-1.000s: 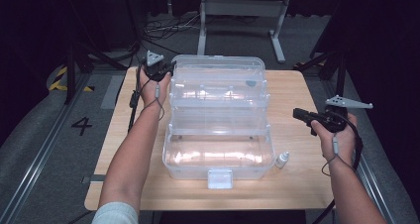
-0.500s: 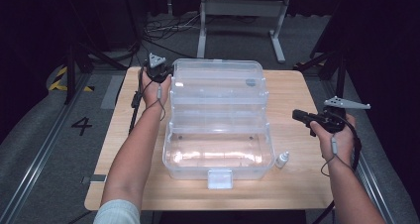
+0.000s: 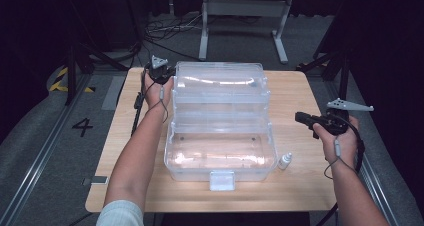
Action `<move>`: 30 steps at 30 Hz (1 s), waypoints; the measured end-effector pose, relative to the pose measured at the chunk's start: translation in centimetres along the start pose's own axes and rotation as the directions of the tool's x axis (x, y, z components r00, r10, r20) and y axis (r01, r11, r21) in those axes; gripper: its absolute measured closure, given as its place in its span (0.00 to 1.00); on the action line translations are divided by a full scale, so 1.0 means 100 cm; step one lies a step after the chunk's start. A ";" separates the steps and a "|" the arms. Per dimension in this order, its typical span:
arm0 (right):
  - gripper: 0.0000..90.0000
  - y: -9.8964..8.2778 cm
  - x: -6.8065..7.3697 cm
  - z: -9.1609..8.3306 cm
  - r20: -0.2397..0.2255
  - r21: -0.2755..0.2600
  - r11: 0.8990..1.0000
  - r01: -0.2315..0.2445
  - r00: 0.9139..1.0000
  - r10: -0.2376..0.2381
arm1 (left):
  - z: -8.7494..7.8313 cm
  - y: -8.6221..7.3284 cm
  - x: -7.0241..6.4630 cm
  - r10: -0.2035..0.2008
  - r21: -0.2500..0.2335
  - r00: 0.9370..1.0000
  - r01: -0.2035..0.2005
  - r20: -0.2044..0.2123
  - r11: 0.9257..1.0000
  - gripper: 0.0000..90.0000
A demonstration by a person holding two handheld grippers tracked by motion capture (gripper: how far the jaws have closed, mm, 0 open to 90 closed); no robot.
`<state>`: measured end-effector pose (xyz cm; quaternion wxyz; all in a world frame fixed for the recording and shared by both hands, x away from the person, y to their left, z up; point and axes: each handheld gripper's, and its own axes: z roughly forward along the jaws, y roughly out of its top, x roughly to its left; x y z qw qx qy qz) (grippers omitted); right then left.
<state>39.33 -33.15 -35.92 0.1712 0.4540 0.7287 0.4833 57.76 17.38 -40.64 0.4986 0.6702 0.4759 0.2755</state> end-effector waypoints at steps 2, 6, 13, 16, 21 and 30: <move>0.94 0.000 0.001 -0.002 -0.002 -0.002 1.000 0.000 1.000 0.000 | 0.001 -0.001 0.000 -0.005 0.008 1.000 0.005 -0.001 1.000 0.88; 0.94 -0.002 0.001 -0.007 0.004 -0.007 1.000 -0.001 1.000 0.001 | 0.004 -0.003 0.001 -0.011 0.016 1.000 0.011 -0.007 1.000 0.88; 0.94 -0.005 0.003 -0.017 0.013 -0.021 1.000 -0.006 1.000 0.006 | -0.001 -0.005 0.004 -0.014 0.001 1.000 0.014 0.006 1.000 0.87; 0.93 -0.005 0.003 -0.018 0.014 -0.025 1.000 -0.008 1.000 0.009 | -0.008 -0.003 0.007 0.002 -0.012 1.000 -0.002 0.002 1.000 0.83; 0.92 -0.004 0.004 -0.017 0.011 -0.031 0.999 -0.009 1.000 0.010 | -0.023 0.001 0.013 0.001 -0.027 1.000 -0.001 0.001 1.000 0.81; 0.88 -0.002 0.006 -0.015 0.022 -0.038 0.999 0.002 1.000 -0.002 | -0.076 0.009 0.016 0.049 -0.057 0.998 -0.047 0.026 0.997 0.80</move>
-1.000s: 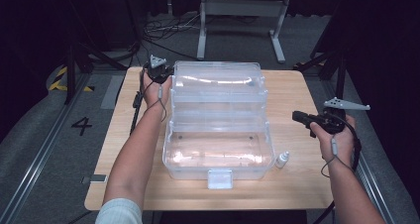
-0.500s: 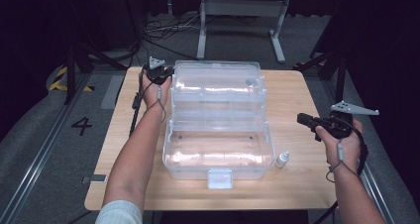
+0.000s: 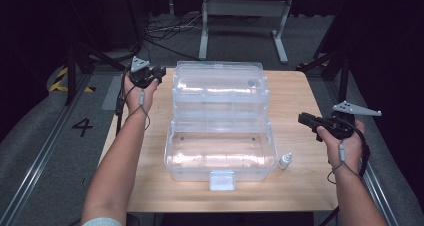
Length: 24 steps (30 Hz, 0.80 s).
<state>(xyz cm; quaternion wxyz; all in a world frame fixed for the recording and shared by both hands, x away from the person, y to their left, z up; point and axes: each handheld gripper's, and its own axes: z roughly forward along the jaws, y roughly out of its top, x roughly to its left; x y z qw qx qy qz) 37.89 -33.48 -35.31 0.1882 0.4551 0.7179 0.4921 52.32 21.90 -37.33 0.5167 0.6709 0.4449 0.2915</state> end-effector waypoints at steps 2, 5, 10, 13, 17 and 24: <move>0.88 0.000 0.000 0.001 -0.004 0.004 1.000 0.000 1.000 0.000 | -0.011 0.003 -0.004 0.044 0.007 0.999 -0.044 -0.004 0.999 0.80; 0.87 0.001 -0.002 0.000 -0.002 0.010 1.000 0.006 1.000 -0.006 | -0.025 0.007 -0.012 0.065 -0.017 0.998 -0.064 0.013 0.998 0.80; 0.86 0.001 -0.006 -0.001 0.001 0.013 1.000 0.006 1.000 -0.006 | -0.044 0.008 -0.025 0.109 -0.007 0.994 -0.109 0.023 0.994 0.79; 0.86 0.001 -0.008 -0.003 0.005 0.018 1.000 0.007 1.000 -0.007 | -0.056 0.007 -0.032 0.097 -0.043 0.995 -0.095 0.037 0.995 0.79; 0.86 0.001 -0.009 -0.004 0.004 0.023 1.000 0.007 1.000 -0.007 | -0.063 0.004 -0.037 0.094 -0.031 0.994 -0.092 0.052 0.995 0.79; 0.85 0.000 -0.009 -0.006 -0.006 0.032 0.999 0.014 1.000 -0.014 | -0.086 -0.009 -0.047 0.079 -0.030 0.994 -0.077 0.072 0.997 0.78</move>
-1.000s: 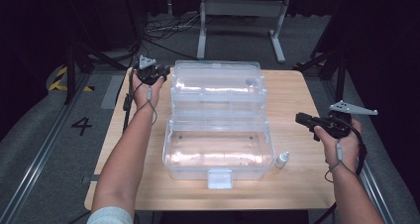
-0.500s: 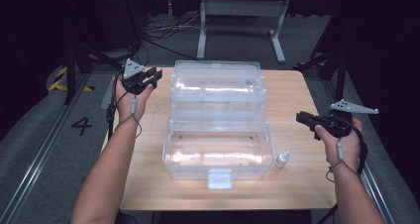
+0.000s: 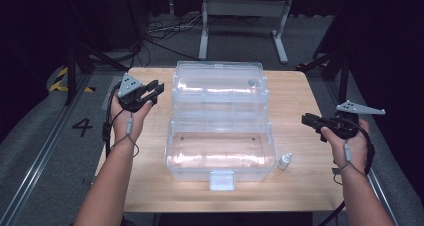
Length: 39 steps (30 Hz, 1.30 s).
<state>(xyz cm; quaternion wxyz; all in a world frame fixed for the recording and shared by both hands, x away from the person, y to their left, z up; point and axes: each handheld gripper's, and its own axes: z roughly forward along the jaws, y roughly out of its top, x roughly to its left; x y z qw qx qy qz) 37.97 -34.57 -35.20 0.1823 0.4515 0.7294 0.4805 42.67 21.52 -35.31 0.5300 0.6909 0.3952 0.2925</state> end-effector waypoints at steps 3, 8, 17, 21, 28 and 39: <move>0.84 0.000 0.001 0.001 -0.011 0.007 1.000 0.004 1.000 -0.004 | -0.007 -0.001 -0.002 0.003 0.027 1.000 -0.003 0.023 1.000 0.78; 0.84 0.000 0.000 0.000 -0.020 0.006 1.000 0.019 1.000 -0.019 | -0.021 -0.005 -0.001 0.001 0.037 1.000 -0.002 0.017 0.999 0.78; 0.84 0.000 0.001 -0.001 -0.050 0.026 0.999 0.041 0.998 -0.040 | -0.044 -0.010 0.000 0.002 0.073 0.998 -0.007 0.065 0.997 0.76; 0.84 0.001 0.002 -0.002 -0.061 0.035 0.998 0.051 0.997 -0.049 | -0.052 -0.011 0.000 -0.016 0.091 0.993 0.006 0.114 0.996 0.76; 0.84 0.004 0.003 -0.002 -0.101 0.087 0.993 0.080 0.992 -0.072 | -0.064 -0.011 -0.003 -0.001 0.131 0.988 -0.019 0.156 0.991 0.75; 0.84 0.010 0.005 0.003 -0.130 0.134 0.986 0.102 0.988 -0.085 | -0.072 -0.013 -0.002 0.012 0.221 0.986 -0.049 0.164 0.974 0.74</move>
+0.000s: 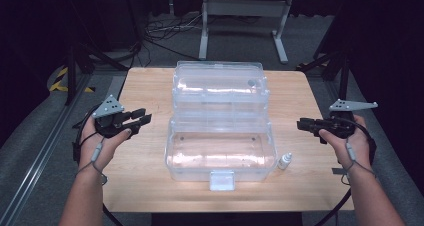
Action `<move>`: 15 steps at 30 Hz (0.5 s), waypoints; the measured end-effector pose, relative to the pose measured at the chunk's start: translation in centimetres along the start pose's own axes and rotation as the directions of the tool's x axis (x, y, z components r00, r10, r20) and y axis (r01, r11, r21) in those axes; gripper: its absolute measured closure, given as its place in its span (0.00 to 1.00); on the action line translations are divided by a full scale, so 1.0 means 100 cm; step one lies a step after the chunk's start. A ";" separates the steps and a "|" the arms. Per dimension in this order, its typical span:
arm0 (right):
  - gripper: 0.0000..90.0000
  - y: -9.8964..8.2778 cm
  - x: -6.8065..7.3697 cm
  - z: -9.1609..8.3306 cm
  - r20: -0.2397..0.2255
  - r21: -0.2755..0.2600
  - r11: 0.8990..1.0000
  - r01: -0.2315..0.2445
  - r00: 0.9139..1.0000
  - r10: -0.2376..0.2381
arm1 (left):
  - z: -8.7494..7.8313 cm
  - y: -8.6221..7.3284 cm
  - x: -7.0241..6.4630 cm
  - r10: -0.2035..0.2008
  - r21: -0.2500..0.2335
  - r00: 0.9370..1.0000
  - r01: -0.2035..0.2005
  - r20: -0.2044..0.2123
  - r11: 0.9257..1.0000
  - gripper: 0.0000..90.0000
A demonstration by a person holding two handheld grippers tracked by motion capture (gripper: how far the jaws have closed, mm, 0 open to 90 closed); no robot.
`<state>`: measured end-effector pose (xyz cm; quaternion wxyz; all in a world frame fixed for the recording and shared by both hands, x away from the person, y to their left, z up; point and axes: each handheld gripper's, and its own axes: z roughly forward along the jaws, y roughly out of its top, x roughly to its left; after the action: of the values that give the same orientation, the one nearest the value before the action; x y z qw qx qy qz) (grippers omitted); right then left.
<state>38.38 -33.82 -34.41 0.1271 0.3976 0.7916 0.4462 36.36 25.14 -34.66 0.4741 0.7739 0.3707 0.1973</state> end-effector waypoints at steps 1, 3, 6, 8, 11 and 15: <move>0.84 0.001 0.001 0.001 -0.003 0.007 1.000 0.005 1.000 -0.005 | 0.000 0.000 0.000 0.001 0.004 1.000 -0.001 0.002 1.000 0.74; 0.84 0.003 0.003 0.001 -0.009 0.013 1.000 0.013 1.000 -0.013 | 0.000 0.000 0.000 0.002 0.007 1.000 -0.002 0.006 1.000 0.73; 0.83 0.004 0.004 0.002 -0.018 0.032 0.999 0.020 1.000 -0.020 | 0.001 0.000 0.002 0.005 0.016 1.000 -0.005 0.013 1.000 0.73; 0.83 0.005 0.005 0.003 -0.023 0.045 0.999 0.025 0.999 -0.024 | 0.001 0.000 0.002 0.006 0.020 1.000 -0.006 0.016 1.000 0.73; 0.82 0.006 0.006 0.004 -0.032 0.069 0.997 0.032 0.999 -0.030 | 0.002 0.000 0.003 0.004 0.025 1.000 -0.005 0.017 1.000 0.72; 0.82 0.007 0.008 0.005 -0.046 0.105 0.993 0.047 0.998 -0.042 | 0.003 0.000 0.004 0.004 0.032 1.000 -0.005 0.018 0.999 0.72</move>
<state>38.49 -32.70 -34.07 0.0985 0.3762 0.8254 0.4092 36.83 25.29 -34.82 0.4644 0.7841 0.3677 0.1854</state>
